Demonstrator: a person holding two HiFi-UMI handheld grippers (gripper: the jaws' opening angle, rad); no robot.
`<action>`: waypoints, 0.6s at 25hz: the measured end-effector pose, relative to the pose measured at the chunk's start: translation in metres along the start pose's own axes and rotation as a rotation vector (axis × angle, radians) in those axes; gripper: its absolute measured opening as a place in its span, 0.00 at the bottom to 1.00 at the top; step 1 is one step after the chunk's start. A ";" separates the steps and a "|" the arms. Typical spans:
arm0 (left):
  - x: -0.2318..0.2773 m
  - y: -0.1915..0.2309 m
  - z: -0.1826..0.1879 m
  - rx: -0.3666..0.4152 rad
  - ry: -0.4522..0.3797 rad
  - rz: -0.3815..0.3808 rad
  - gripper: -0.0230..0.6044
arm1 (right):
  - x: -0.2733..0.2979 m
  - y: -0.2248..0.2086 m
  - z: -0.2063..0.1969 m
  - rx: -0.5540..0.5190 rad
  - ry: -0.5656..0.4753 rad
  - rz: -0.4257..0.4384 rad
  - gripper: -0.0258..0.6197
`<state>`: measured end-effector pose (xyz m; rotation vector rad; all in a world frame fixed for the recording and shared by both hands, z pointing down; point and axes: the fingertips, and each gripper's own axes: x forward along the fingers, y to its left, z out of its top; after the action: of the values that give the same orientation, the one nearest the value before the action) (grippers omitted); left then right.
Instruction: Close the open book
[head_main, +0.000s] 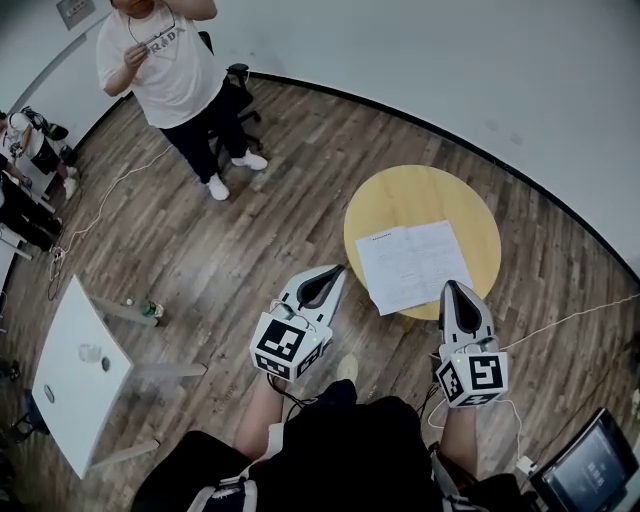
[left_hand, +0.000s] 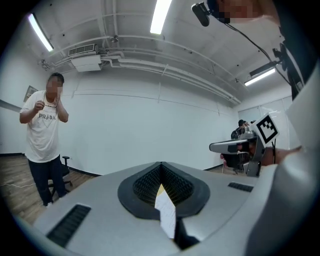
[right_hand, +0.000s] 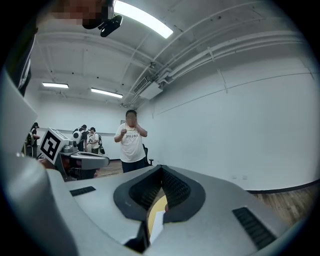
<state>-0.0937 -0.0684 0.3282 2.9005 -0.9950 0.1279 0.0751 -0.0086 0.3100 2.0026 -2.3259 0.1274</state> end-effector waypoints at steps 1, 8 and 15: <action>0.002 0.002 0.001 -0.001 0.001 0.002 0.03 | 0.003 -0.002 0.001 0.002 0.001 -0.001 0.04; 0.020 0.002 -0.003 0.001 0.031 0.018 0.03 | 0.026 -0.017 0.003 0.004 -0.001 0.047 0.04; 0.036 -0.002 -0.006 0.014 0.040 0.067 0.03 | 0.039 -0.030 -0.007 0.015 0.015 0.105 0.04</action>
<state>-0.0643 -0.0884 0.3378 2.8659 -1.0892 0.1969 0.0989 -0.0510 0.3221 1.8801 -2.4281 0.1656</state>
